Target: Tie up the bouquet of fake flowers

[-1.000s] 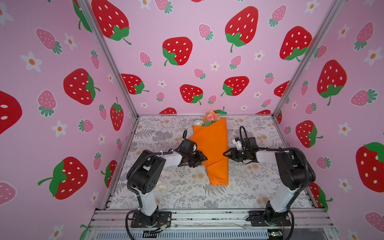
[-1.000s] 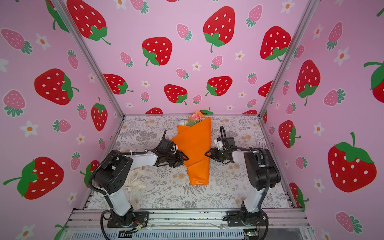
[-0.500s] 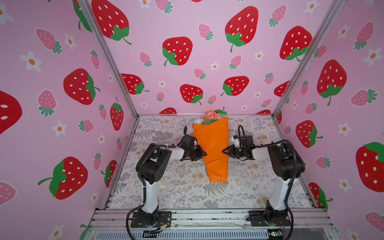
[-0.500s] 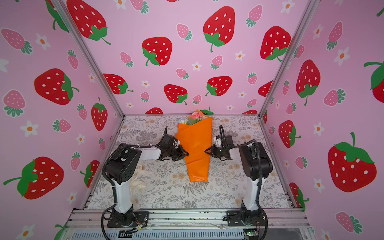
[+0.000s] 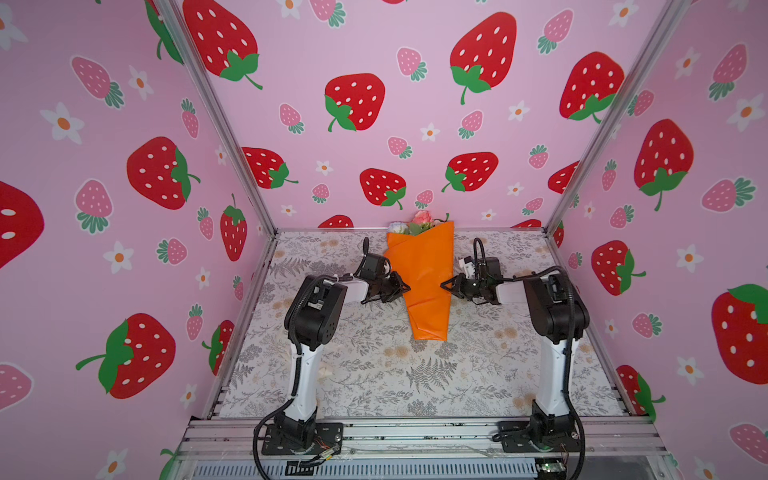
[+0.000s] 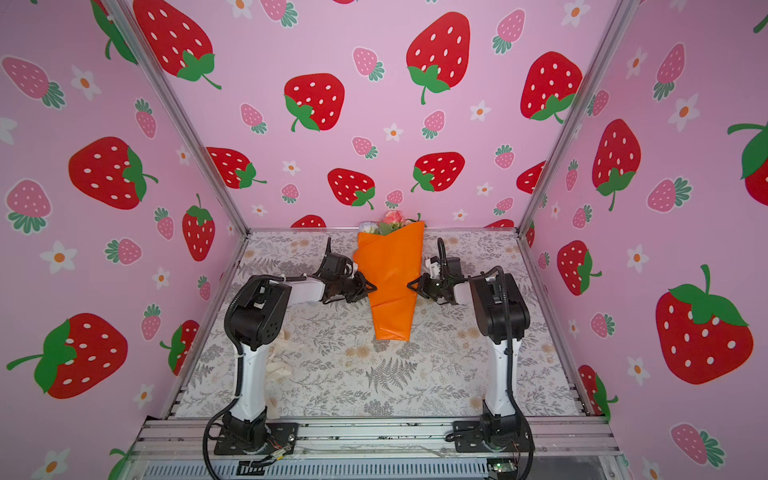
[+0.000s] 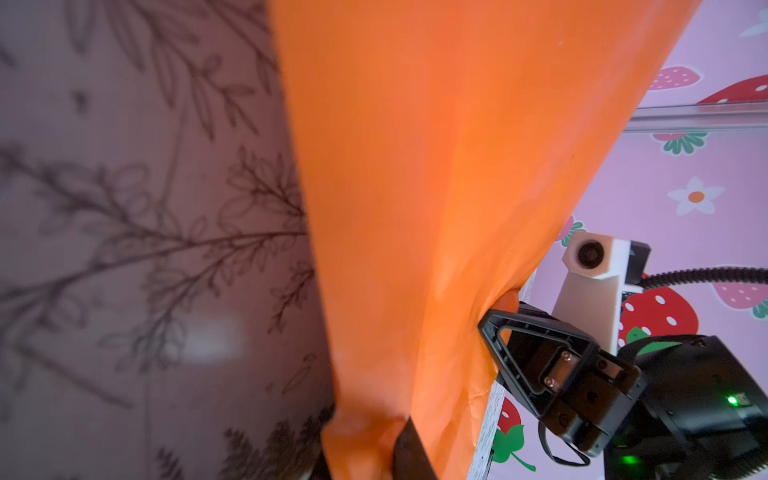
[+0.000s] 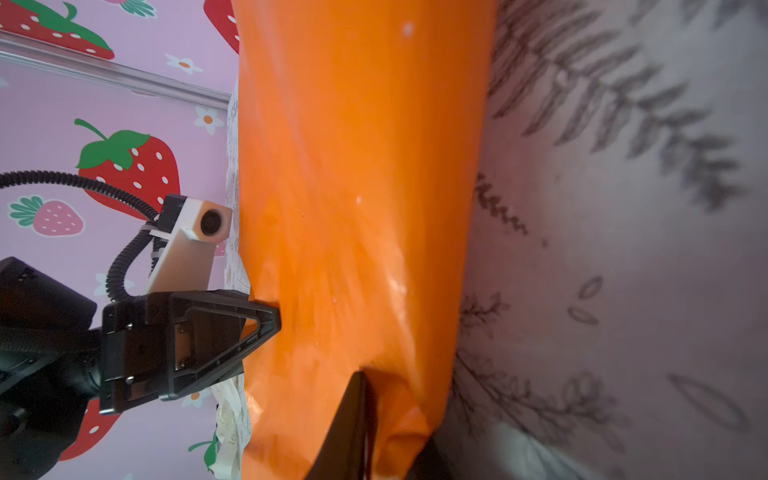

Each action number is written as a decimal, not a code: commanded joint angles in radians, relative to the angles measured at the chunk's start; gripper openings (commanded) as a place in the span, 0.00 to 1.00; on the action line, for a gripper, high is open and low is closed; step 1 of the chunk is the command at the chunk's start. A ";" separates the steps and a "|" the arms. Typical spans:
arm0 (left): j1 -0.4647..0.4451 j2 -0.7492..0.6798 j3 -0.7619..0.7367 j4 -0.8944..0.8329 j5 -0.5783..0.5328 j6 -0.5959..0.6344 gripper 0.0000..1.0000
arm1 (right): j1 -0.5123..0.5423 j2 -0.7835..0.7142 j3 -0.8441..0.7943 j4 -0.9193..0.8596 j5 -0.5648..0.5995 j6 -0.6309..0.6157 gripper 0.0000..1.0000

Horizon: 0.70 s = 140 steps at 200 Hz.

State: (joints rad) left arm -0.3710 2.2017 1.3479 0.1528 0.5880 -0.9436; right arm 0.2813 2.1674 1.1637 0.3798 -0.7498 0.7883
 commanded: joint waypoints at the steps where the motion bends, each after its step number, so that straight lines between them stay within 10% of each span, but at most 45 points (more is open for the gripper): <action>1: 0.003 0.034 0.017 -0.056 -0.013 -0.001 0.17 | -0.007 0.030 0.013 -0.026 0.040 0.018 0.16; 75: 0.007 -0.199 -0.116 -0.099 -0.042 0.058 0.48 | -0.017 -0.219 -0.153 -0.137 0.101 -0.082 0.42; 140: 0.009 -0.589 -0.348 -0.305 -0.222 0.165 0.55 | -0.013 -0.653 -0.435 -0.212 0.216 -0.151 0.46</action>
State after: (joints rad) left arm -0.3679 1.7561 1.0828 0.0055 0.4889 -0.8425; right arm 0.2657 1.6695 0.8257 0.2089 -0.5915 0.6792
